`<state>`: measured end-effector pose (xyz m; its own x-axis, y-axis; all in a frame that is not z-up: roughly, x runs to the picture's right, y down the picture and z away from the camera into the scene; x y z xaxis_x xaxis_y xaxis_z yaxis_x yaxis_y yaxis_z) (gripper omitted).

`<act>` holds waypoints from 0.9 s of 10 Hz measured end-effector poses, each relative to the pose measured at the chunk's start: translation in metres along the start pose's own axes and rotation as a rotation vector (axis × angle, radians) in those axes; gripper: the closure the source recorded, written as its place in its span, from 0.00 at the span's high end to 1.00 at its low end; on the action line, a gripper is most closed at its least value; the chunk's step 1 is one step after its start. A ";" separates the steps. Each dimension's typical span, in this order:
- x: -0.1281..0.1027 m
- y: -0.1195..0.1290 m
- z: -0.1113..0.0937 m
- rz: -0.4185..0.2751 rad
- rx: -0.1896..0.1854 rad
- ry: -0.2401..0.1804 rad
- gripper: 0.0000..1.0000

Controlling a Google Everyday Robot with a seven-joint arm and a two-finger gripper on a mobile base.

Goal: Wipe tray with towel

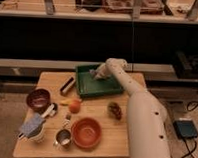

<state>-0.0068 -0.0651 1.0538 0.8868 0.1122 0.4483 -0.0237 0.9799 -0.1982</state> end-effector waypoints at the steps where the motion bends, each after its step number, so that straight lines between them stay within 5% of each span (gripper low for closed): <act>1: -0.012 0.009 0.001 -0.022 -0.027 -0.029 0.00; 3: -0.026 0.028 -0.007 -0.061 -0.065 -0.048 0.00; 9: -0.022 0.066 -0.053 -0.091 -0.151 -0.011 0.00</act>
